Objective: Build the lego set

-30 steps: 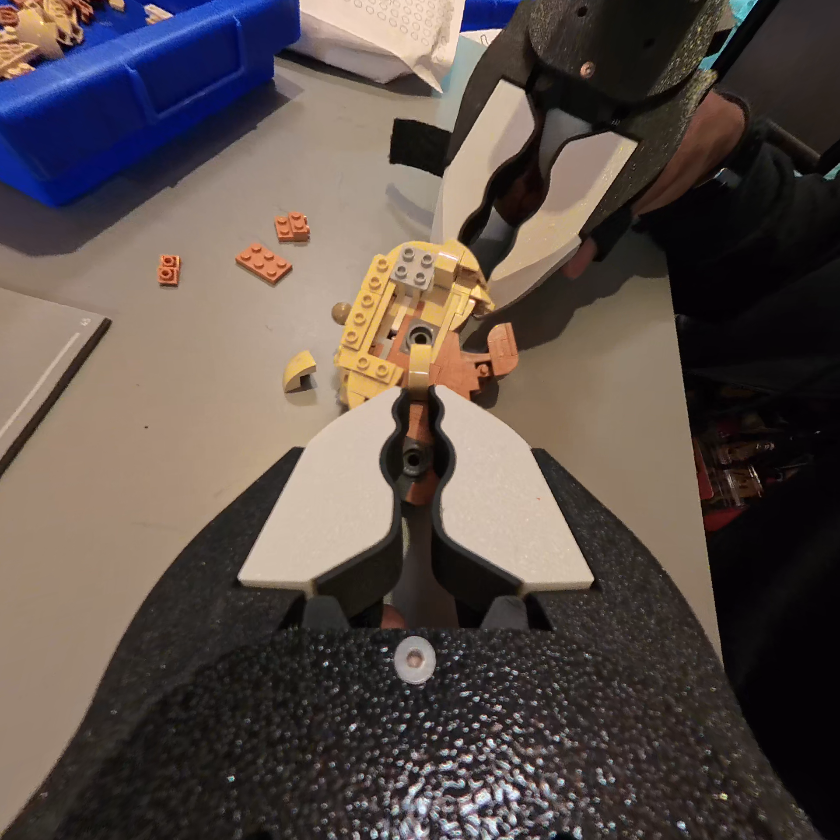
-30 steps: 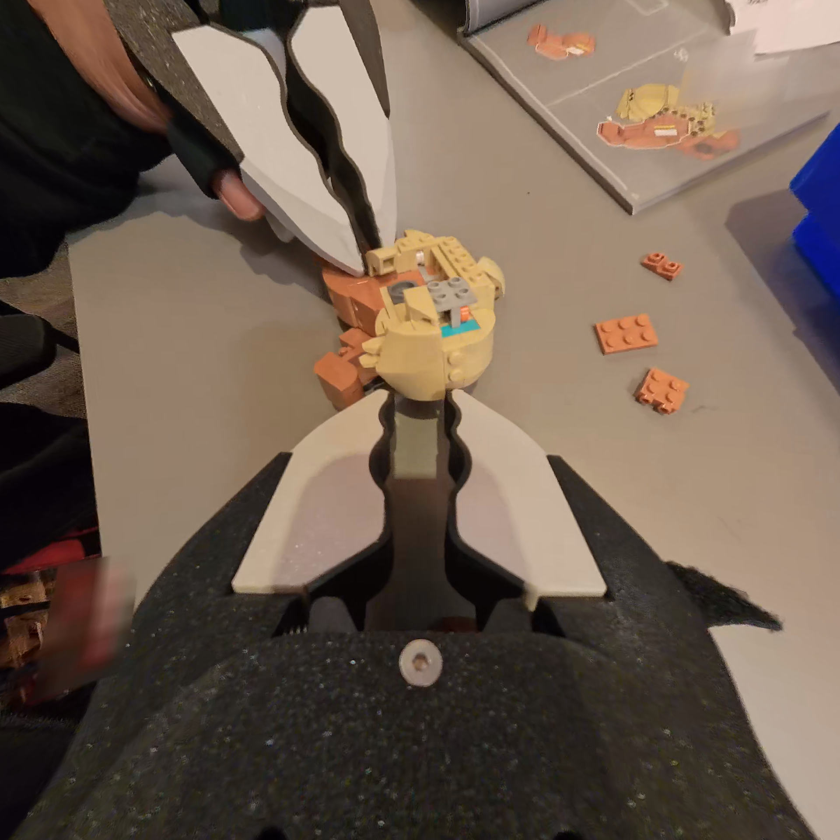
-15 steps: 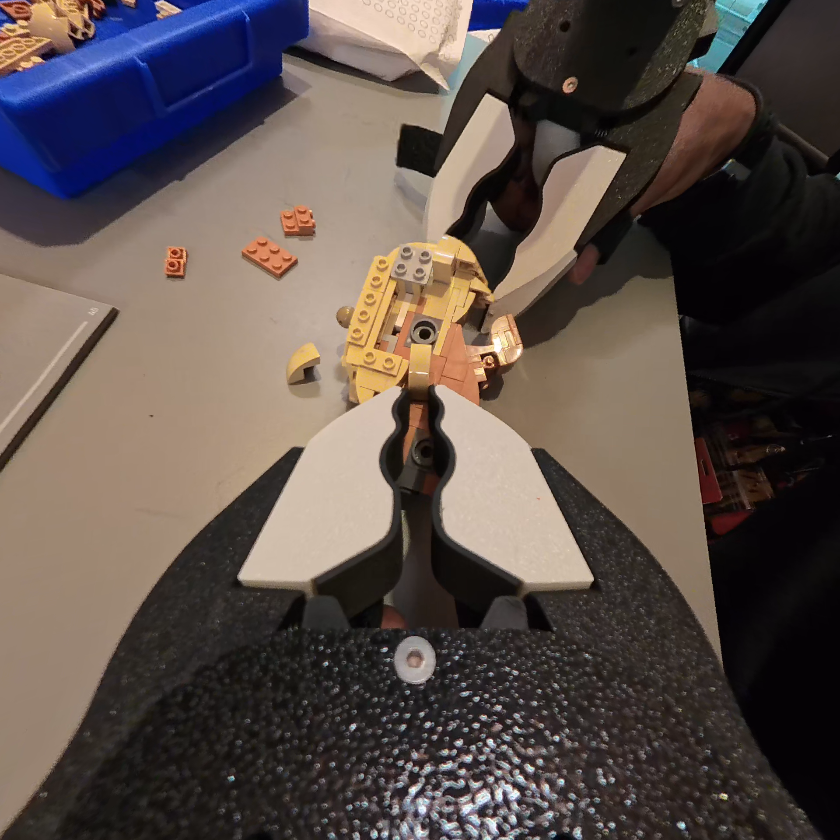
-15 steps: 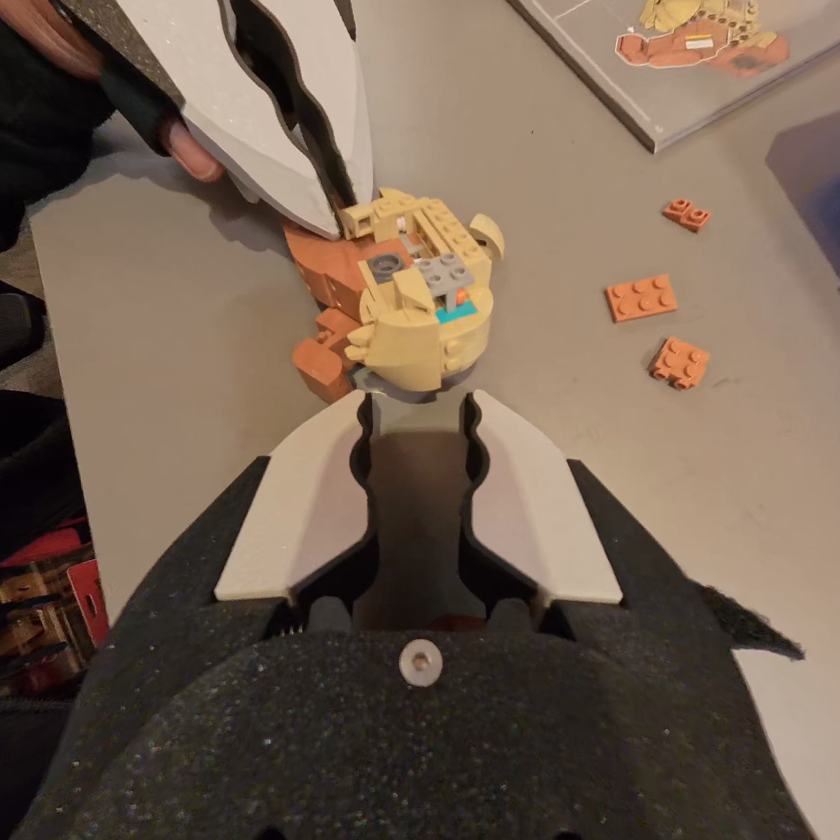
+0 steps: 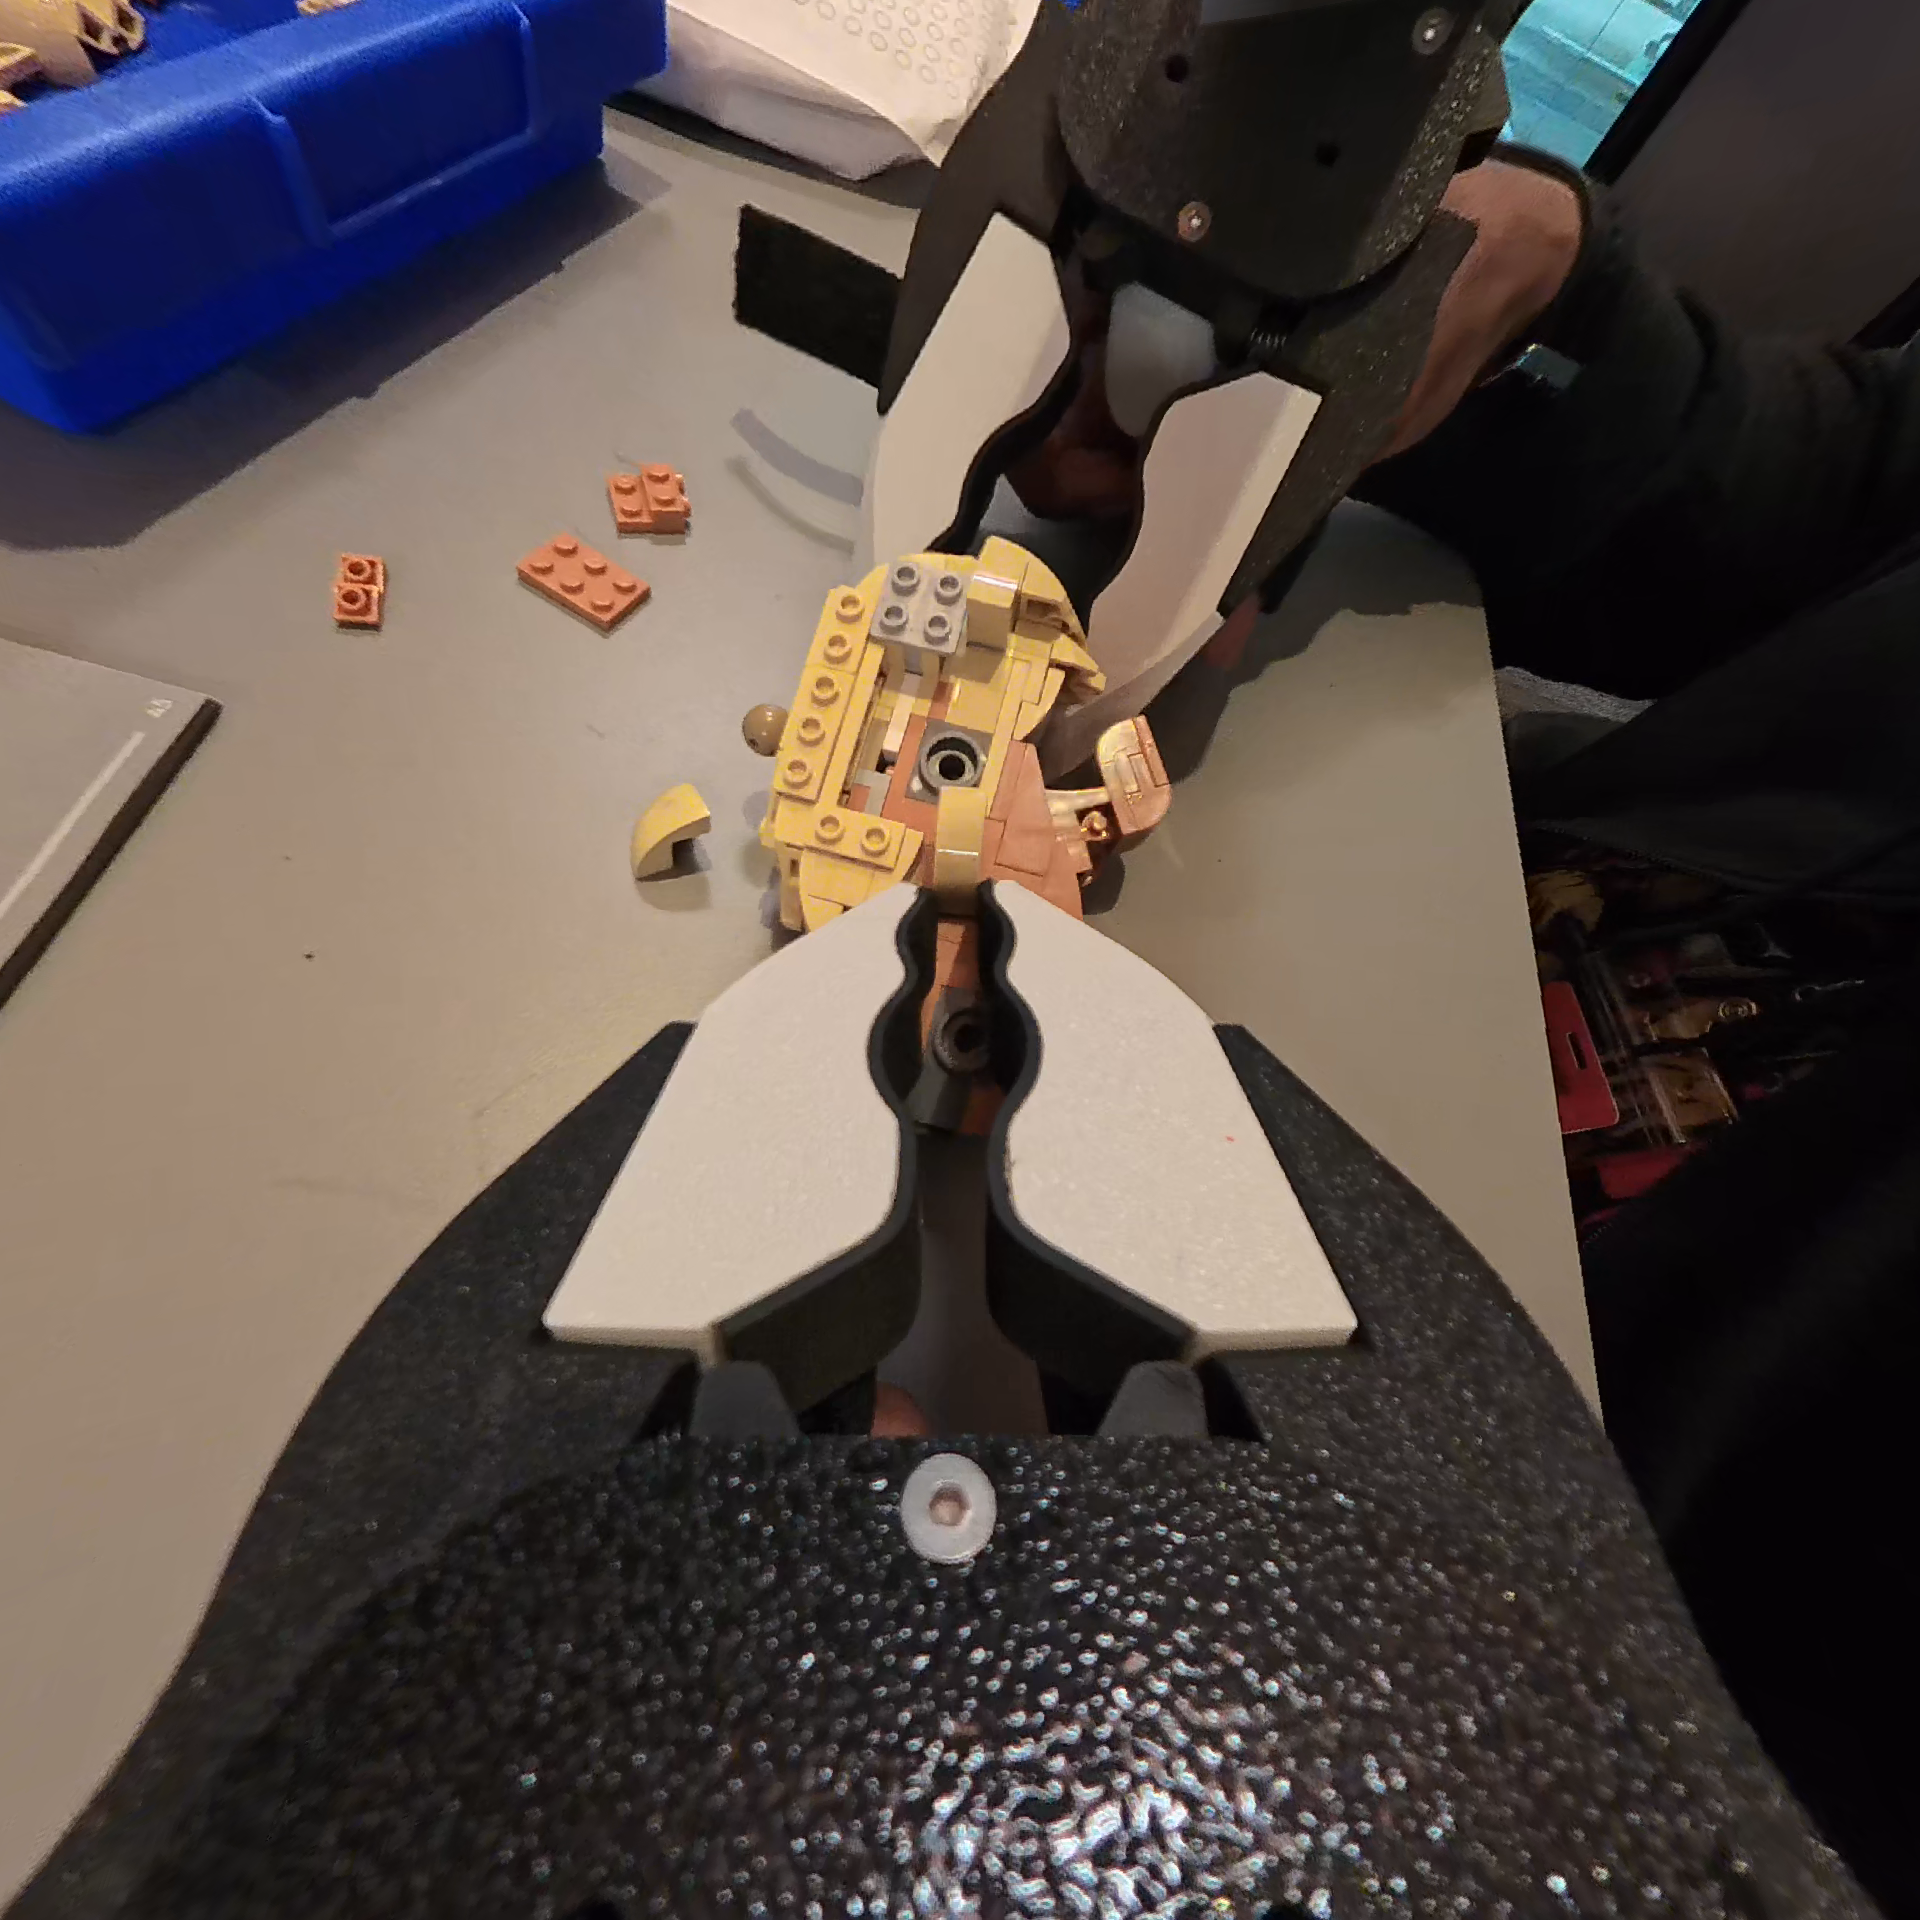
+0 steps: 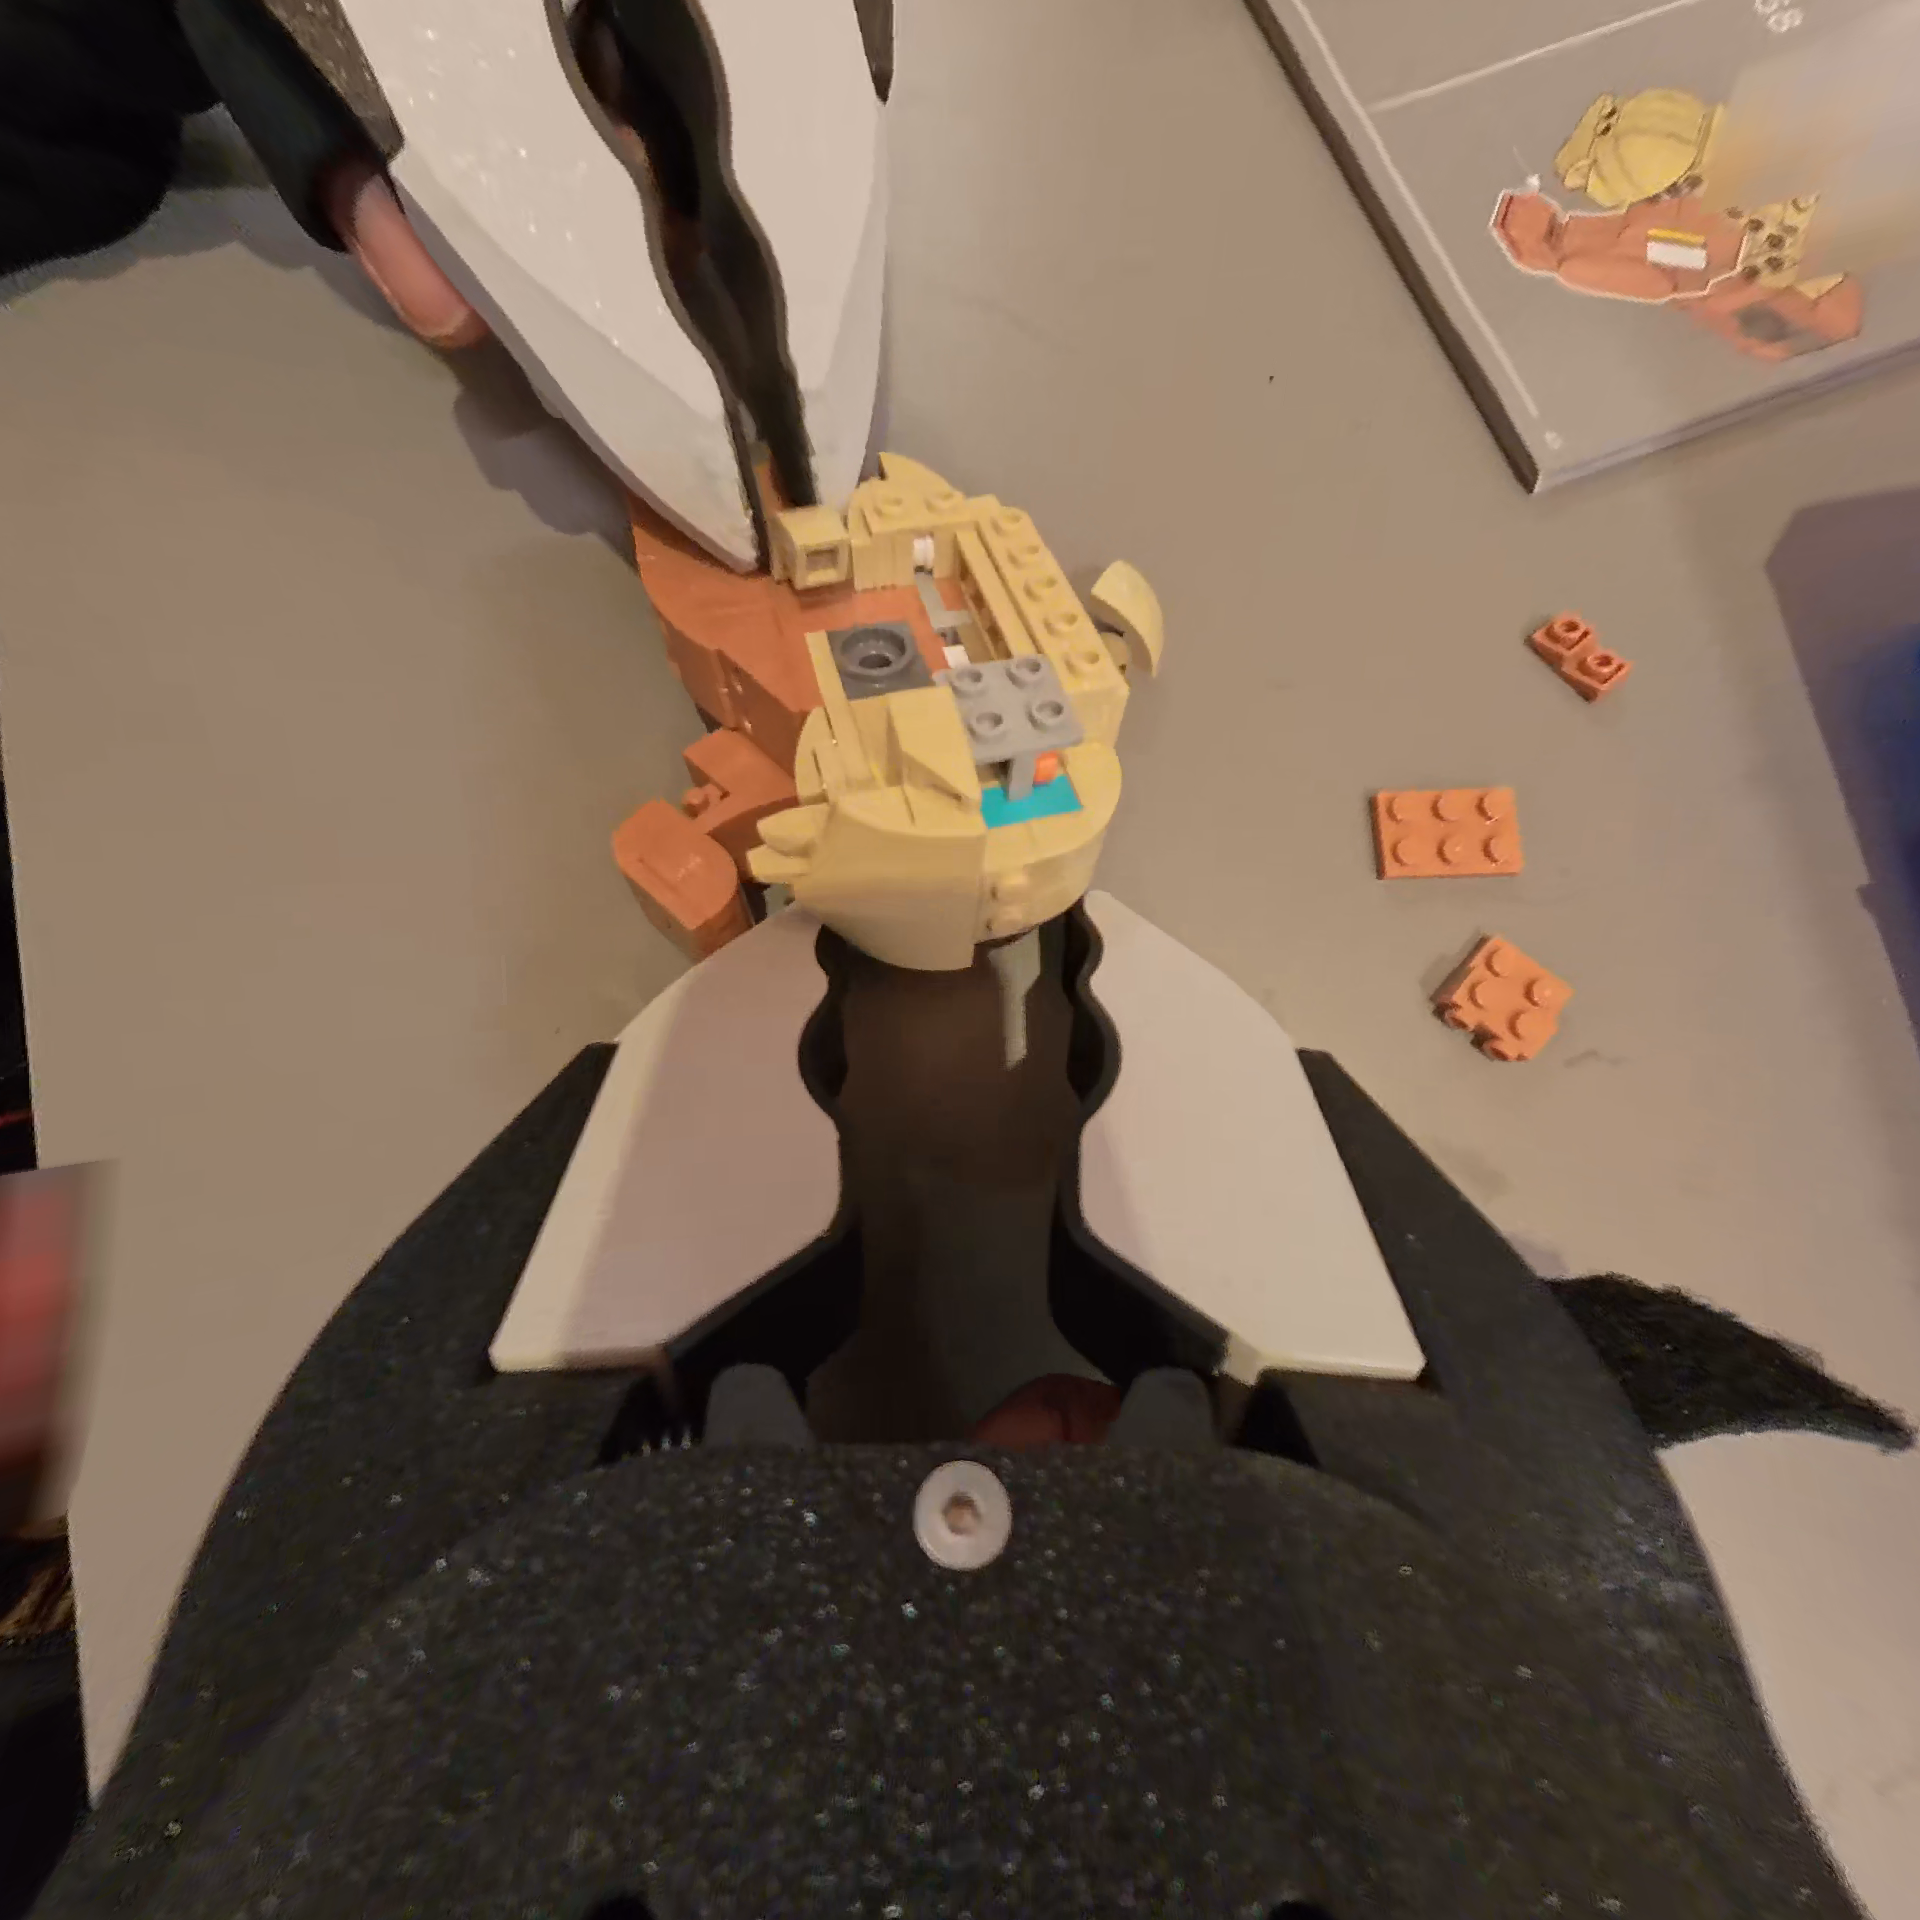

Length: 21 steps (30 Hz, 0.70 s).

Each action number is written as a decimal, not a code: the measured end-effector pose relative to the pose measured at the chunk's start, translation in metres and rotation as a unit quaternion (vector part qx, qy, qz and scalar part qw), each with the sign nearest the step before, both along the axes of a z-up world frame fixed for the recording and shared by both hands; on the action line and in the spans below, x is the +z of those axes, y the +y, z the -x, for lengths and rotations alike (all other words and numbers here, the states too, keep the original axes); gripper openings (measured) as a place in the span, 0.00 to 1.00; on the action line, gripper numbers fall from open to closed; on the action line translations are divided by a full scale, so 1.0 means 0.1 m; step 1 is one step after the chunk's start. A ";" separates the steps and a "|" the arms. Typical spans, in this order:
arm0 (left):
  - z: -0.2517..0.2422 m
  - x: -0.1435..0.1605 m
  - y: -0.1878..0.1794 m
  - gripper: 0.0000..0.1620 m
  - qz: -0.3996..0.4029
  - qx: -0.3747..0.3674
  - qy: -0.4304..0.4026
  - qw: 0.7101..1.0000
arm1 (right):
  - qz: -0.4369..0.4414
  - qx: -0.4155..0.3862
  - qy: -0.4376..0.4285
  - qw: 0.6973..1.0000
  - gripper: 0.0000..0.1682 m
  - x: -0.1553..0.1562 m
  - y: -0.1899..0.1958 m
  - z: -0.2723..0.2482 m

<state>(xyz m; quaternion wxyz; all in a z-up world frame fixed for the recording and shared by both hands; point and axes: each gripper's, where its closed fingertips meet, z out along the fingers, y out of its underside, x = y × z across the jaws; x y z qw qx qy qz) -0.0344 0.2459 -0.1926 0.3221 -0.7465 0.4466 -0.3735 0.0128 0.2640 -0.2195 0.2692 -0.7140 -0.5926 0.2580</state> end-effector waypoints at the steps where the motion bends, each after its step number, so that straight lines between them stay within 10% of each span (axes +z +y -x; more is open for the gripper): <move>1: 0.00 0.00 0.00 0.05 -0.001 -0.001 -0.001 1.000 | -0.007 -0.001 0.005 1.000 0.23 0.02 0.01 0.01; 15: 0.00 0.67 -0.07 0.04 0.106 -0.045 -0.266 0.957 | -0.022 -0.004 0.021 1.000 0.18 0.07 0.02 0.02; 21: -0.03 0.58 0.00 0.04 0.108 -0.040 -0.226 0.967 | -0.021 -0.003 0.023 0.999 0.18 0.07 0.02 0.02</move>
